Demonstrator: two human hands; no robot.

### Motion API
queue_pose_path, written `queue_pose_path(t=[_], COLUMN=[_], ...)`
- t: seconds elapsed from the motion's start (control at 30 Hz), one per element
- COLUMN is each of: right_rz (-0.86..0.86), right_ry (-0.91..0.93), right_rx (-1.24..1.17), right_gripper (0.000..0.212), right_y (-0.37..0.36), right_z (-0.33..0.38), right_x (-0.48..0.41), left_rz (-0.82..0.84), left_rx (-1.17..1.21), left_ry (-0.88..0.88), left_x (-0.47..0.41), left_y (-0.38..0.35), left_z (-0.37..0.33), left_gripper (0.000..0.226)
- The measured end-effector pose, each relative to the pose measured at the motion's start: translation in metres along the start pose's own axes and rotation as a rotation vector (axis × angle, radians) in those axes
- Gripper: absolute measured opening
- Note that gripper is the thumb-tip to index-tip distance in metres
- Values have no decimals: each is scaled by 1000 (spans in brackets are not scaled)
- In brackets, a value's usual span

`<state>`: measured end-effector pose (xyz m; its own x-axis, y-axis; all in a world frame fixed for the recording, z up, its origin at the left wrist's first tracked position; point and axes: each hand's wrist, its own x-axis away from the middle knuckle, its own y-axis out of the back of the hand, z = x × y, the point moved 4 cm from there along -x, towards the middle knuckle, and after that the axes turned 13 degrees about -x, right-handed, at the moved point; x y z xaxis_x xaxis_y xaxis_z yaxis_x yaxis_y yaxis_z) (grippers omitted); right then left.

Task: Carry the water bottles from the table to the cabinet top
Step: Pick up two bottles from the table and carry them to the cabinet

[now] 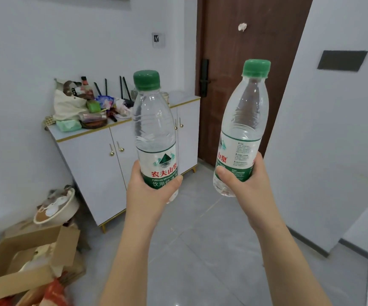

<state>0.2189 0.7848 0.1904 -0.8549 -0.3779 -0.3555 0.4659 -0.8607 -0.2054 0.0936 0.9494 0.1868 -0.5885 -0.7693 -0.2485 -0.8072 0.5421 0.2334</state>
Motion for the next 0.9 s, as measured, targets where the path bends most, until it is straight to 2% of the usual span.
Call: queue_pose_path(t=[0.2, 0.47, 0.67, 0.9], right_rz=[25, 96, 146, 122], right_ry=[4, 2, 17, -7], right_rx=[-29, -22, -4, 10], right_gripper=[57, 68, 52, 50], right_y=[4, 26, 41, 43], right_z=[-49, -90, -122, -167], right_x=[-89, -261, -367, -457], left_rz=[29, 19, -18, 4], left_rx=[-27, -41, -20, 13], left_ry=[11, 18, 49, 55], left_x=[-90, -229, -313, -406], left_y=[-53, -152, -211, -258], left_z=[21, 26, 38, 59], left_gripper=[51, 49, 51, 50])
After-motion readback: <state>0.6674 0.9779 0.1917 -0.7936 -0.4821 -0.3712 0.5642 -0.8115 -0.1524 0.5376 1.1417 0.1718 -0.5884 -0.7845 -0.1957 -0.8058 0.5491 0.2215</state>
